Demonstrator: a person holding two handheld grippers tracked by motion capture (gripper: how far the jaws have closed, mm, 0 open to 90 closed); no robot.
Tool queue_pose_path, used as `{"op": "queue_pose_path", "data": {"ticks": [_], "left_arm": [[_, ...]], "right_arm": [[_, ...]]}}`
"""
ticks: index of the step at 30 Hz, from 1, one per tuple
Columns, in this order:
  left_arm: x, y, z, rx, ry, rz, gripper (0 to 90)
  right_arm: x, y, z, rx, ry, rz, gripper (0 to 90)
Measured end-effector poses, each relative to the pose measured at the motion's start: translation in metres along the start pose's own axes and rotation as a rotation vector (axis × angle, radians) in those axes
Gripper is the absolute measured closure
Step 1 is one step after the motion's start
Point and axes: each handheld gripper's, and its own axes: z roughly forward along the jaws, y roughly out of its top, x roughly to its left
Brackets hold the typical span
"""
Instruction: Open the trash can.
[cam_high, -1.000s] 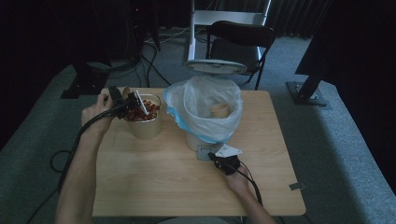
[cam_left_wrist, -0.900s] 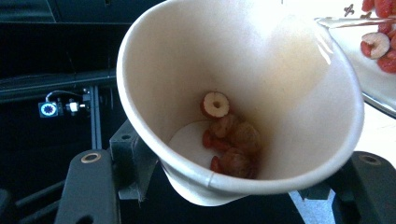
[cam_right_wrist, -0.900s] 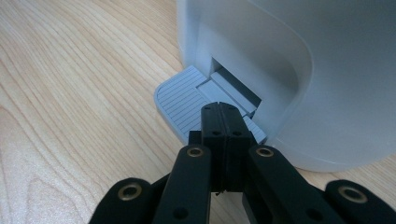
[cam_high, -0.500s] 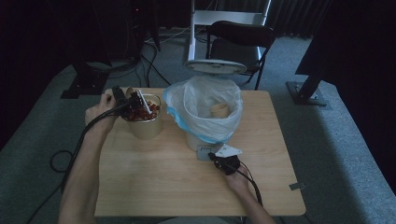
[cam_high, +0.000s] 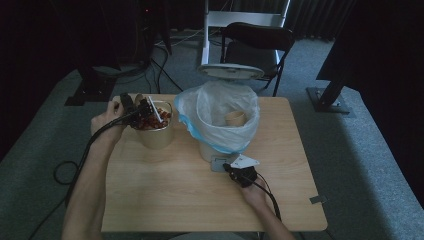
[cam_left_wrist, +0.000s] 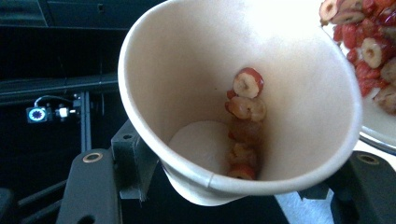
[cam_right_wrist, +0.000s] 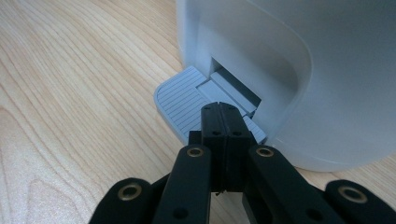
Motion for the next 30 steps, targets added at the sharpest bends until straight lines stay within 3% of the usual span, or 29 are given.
{"op": "queue_pose_path", "data": {"ticks": [1, 4, 7, 13, 16, 21, 22, 23, 27, 28, 29, 30], "left_arm": [[0.003, -0.002, 0.004, 0.005, -0.05, -0.05, 35.3], [0.005, -0.005, 0.003, -0.001, -0.067, -0.076, 35.4], [0.008, -0.009, 0.002, -0.015, -0.093, -0.131, 35.3], [0.011, -0.012, 0.002, -0.015, -0.09, -0.123, 35.3], [0.014, -0.016, 0.001, -0.034, -0.115, -0.156, 35.2], [0.024, -0.024, 0.0, -0.089, -0.196, -0.266, 35.2], [0.024, -0.024, 0.0, -0.089, -0.196, -0.266, 35.2], [0.026, -0.026, 0.0, -0.1, -0.221, -0.296, 35.2], [0.026, -0.031, 0.001, -0.125, -0.268, -0.339, 35.1], [0.028, -0.036, 0.001, -0.149, -0.302, -0.379, 35.1], [0.028, -0.036, 0.001, -0.149, -0.302, -0.379, 35.1], [0.029, -0.04, 0.001, -0.171, -0.334, -0.421, 35.1]], "right_arm": [[0.001, 0.0, 0.0, -0.002, -0.001, -0.001, 90.0], [0.0, 0.0, 0.0, -0.001, -0.001, -0.003, 90.0], [0.0, 0.0, 0.0, 0.0, 0.0, 0.0, 90.0], [0.0, 0.0, 0.0, -0.001, -0.001, -0.001, 90.0], [0.0, 0.0, 0.0, -0.001, -0.001, -0.001, 90.0], [0.0, 0.0, 0.0, 0.0, 0.0, 0.0, 90.0], [0.0, 0.0, 0.0, 0.0, 0.0, 0.0, 90.0], [0.0, 0.0, 0.0, -0.001, 0.001, 0.001, 90.0], [0.0, 0.0, 0.0, 0.0, 0.002, 0.004, 90.0], [0.0, 0.0, 0.0, 0.0, 0.003, 0.004, 90.0], [0.0, 0.0, 0.0, 0.0, 0.003, 0.004, 90.0], [0.0, 0.0, 0.0, 0.0, 0.003, 0.004, 90.0]]}}
